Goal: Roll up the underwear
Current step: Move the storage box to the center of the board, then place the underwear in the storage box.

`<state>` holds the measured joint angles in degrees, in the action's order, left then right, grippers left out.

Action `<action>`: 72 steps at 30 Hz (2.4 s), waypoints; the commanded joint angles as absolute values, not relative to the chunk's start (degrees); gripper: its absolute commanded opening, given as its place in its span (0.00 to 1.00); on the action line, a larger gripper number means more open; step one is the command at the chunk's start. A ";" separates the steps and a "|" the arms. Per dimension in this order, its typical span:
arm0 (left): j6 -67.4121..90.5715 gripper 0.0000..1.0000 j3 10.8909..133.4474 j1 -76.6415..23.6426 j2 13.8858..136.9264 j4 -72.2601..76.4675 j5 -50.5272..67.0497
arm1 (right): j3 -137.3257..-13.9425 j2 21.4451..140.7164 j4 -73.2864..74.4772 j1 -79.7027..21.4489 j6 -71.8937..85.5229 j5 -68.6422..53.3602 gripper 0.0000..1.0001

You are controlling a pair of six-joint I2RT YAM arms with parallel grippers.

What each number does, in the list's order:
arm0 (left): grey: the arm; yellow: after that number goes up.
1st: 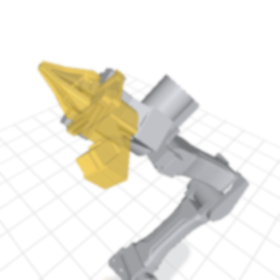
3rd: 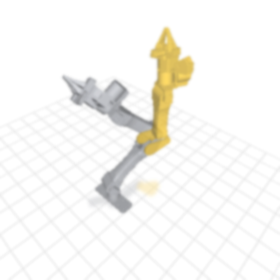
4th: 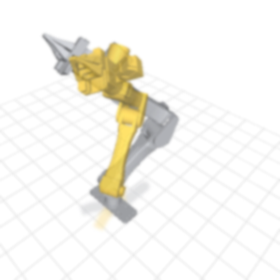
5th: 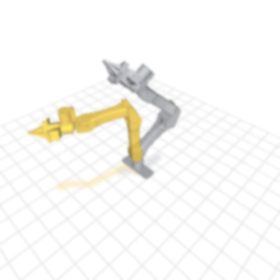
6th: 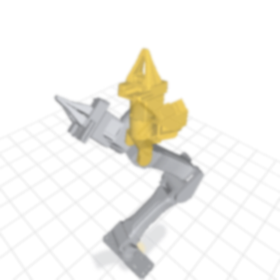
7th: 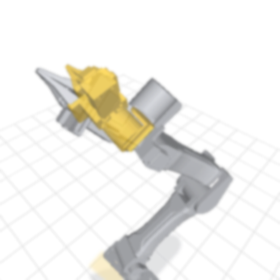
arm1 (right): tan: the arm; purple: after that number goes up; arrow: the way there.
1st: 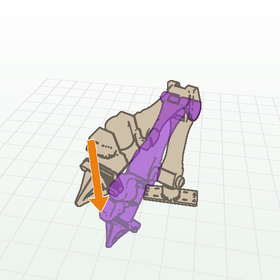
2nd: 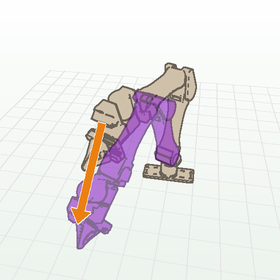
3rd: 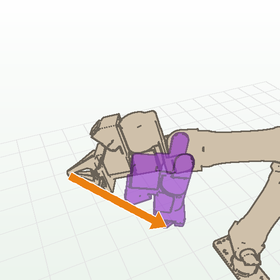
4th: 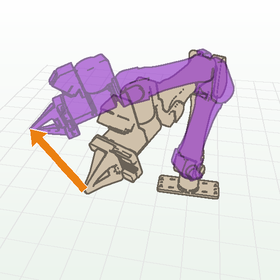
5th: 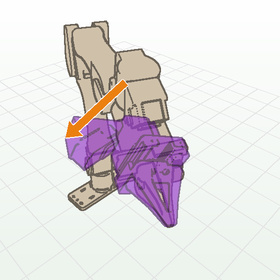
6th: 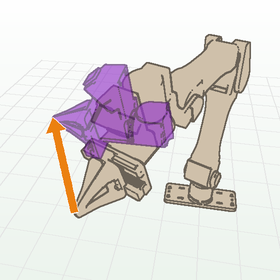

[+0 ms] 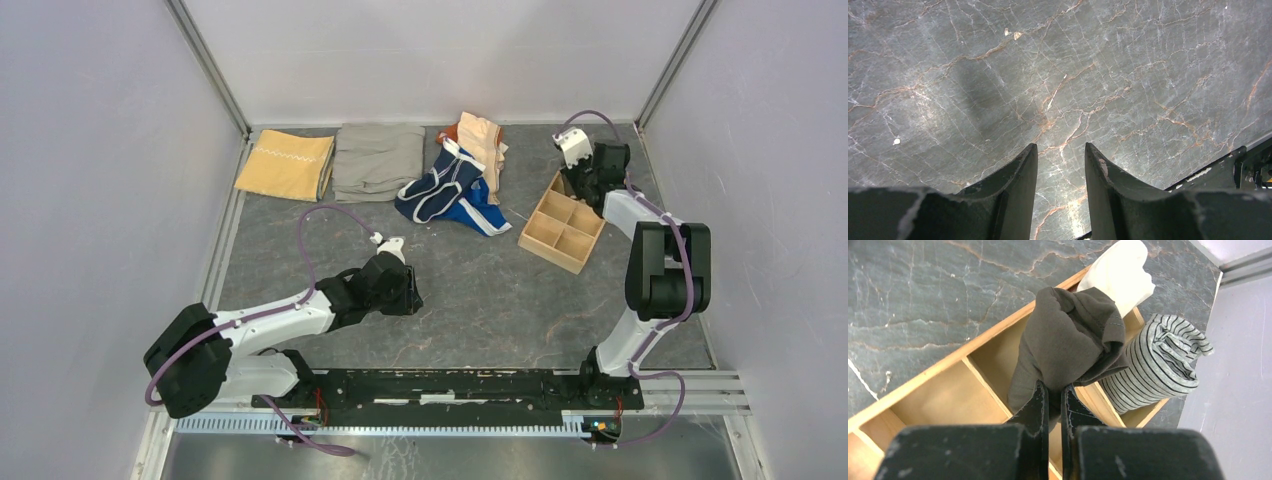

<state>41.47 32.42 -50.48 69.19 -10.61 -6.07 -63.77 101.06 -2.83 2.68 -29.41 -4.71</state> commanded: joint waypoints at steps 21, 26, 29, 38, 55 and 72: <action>37.94 0.45 34.29 -50.17 70.14 -9.94 -6.89 | -74.65 113.80 12.56 11.73 -40.21 -28.34 0.00; 37.97 0.45 34.52 -50.18 70.55 -9.68 -6.56 | -72.00 113.39 12.92 12.58 -40.08 -29.68 0.00; 37.97 0.44 34.58 -50.17 70.74 -9.78 -6.29 | -70.16 112.64 12.39 12.92 -39.62 -30.44 0.00; 38.06 0.44 34.59 -50.19 70.73 -9.59 -5.44 | -66.93 110.95 10.45 13.26 -36.25 -30.39 0.00; 38.32 0.43 34.78 -50.14 69.84 -10.49 -5.64 | -64.75 107.69 5.61 13.18 -30.00 -25.56 0.43; 38.50 0.43 35.29 -50.17 68.21 -12.20 -6.45 | -68.45 99.09 7.31 13.28 -26.77 -28.38 0.77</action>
